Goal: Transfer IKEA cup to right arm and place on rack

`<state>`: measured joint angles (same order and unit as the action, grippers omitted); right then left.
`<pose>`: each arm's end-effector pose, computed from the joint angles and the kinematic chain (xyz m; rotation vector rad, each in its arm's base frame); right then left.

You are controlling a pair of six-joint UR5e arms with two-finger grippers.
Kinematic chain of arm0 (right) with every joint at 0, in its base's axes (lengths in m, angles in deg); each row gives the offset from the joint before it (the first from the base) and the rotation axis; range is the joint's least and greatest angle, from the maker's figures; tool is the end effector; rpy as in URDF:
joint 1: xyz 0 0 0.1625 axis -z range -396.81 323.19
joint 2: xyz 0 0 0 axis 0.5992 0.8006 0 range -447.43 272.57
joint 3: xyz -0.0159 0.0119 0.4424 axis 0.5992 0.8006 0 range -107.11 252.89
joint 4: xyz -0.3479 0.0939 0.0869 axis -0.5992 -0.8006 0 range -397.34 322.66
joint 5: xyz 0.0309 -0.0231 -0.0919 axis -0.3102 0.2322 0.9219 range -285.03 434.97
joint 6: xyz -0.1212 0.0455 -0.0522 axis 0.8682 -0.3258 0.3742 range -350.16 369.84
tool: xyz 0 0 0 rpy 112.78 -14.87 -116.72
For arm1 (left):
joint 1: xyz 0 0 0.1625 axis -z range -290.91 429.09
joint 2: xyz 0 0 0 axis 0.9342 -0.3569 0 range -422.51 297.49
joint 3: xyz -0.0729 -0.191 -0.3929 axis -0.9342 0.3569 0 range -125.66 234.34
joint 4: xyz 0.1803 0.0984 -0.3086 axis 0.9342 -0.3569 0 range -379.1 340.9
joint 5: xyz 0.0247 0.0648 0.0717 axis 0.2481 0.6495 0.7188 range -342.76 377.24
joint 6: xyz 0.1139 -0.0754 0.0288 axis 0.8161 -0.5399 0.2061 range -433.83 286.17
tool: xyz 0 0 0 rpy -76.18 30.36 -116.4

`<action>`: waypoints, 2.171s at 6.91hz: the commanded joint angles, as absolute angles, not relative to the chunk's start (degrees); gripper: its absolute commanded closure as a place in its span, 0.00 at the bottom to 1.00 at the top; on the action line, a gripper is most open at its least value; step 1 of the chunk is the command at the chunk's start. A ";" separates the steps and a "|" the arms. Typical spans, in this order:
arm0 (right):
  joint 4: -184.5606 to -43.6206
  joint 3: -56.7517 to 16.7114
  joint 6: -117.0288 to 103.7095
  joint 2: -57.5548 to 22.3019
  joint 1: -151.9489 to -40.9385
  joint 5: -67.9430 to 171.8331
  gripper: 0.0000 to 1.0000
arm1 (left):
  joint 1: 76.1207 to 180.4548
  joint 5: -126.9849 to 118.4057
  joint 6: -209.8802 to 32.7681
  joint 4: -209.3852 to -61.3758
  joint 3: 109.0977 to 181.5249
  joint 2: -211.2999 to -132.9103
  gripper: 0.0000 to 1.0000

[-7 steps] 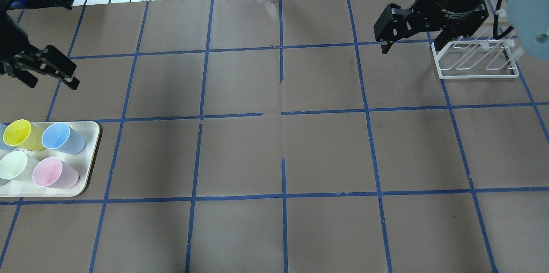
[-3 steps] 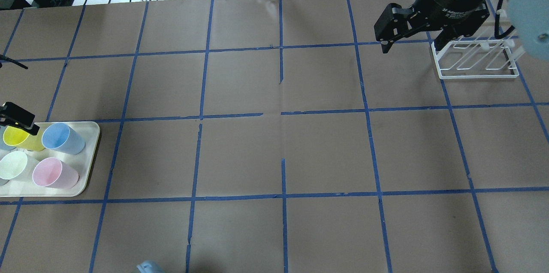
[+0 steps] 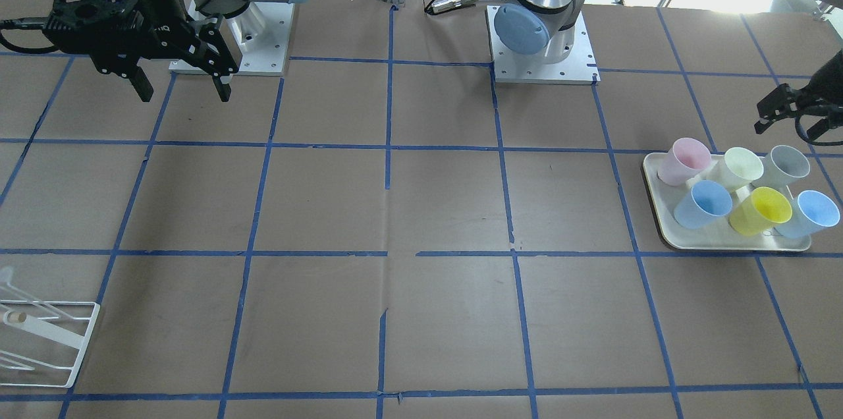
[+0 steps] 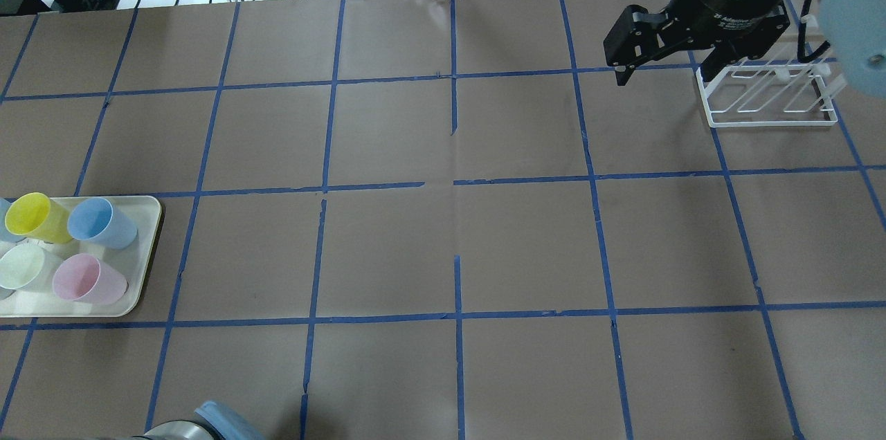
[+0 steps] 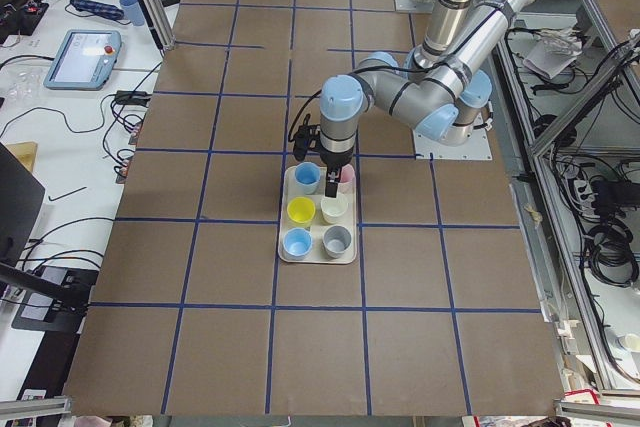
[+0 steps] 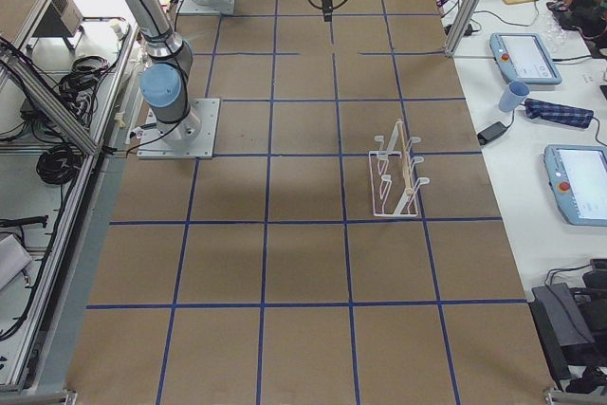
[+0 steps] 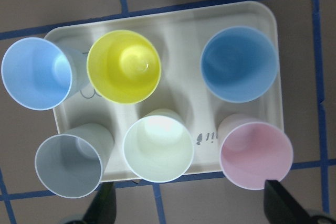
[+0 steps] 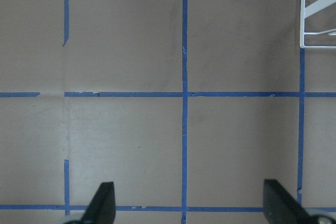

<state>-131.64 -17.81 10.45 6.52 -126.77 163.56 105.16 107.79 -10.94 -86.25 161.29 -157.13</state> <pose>0.1364 -0.4320 0.4988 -0.0179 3.1110 -0.2056 0.2942 -0.3777 0.3395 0.2433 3.1081 -0.0056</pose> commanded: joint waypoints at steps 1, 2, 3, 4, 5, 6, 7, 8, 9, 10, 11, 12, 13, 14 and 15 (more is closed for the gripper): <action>-131.65 -17.82 10.46 6.52 -126.72 163.56 0.00 | 101.44 106.45 -7.91 -85.90 156.76 -163.64 0.00; -131.74 -17.90 10.37 6.52 -126.81 163.47 0.00 | 99.35 106.28 -6.34 -86.07 153.78 -166.98 0.00; -131.65 -17.82 10.46 6.43 -126.73 163.56 0.00 | 97.85 103.93 -3.28 -86.07 151.66 -169.80 0.00; -131.65 -17.90 10.46 6.52 -126.81 163.56 0.00 | 97.75 104.08 -2.03 -85.90 150.94 -171.74 0.00; -131.65 -17.90 10.46 6.52 -126.81 163.56 0.00 | 97.22 103.99 -0.45 -84.51 149.89 -173.76 0.00; -131.56 -17.82 10.46 6.52 -126.73 163.56 0.00 | 96.96 104.25 0.78 -80.32 149.44 -176.04 0.00; -131.56 -17.82 10.46 6.52 -126.72 163.56 0.00 | 96.87 104.78 1.14 -79.66 150.48 -176.94 0.00; -131.48 -17.82 10.46 6.52 -126.72 163.65 0.00 | 96.60 104.87 1.23 -79.92 150.76 -176.94 0.00; -131.47 -17.82 10.46 6.52 -126.81 163.65 0.00 | 96.60 104.87 1.23 -79.92 150.84 -177.21 0.00; -131.47 -17.82 10.46 6.52 -126.81 163.65 0.00 | 96.60 104.87 1.15 -80.10 150.93 -177.90 0.00; -131.47 -17.82 10.46 6.52 -126.73 163.65 0.00 | 96.60 104.87 1.15 -80.01 151.11 -178.52 0.00; -131.47 -17.82 10.46 6.52 -126.72 163.65 0.00 | 96.69 106.09 1.06 -79.84 151.20 -178.87 0.06; -131.47 -17.82 10.46 6.52 -126.72 163.65 0.00 | 96.69 106.19 1.14 -79.83 151.28 -178.88 0.15; -131.47 -17.73 10.46 6.52 -126.72 163.65 0.00 | 96.78 106.36 1.23 -79.92 151.37 -178.88 0.30; -131.47 -17.73 10.46 6.52 -126.72 163.65 0.00 | 96.86 106.28 1.23 -79.83 151.90 -178.70 0.54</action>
<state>-131.47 -17.76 10.46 6.52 -126.73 163.65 96.78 106.23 1.20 -79.88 151.46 -178.80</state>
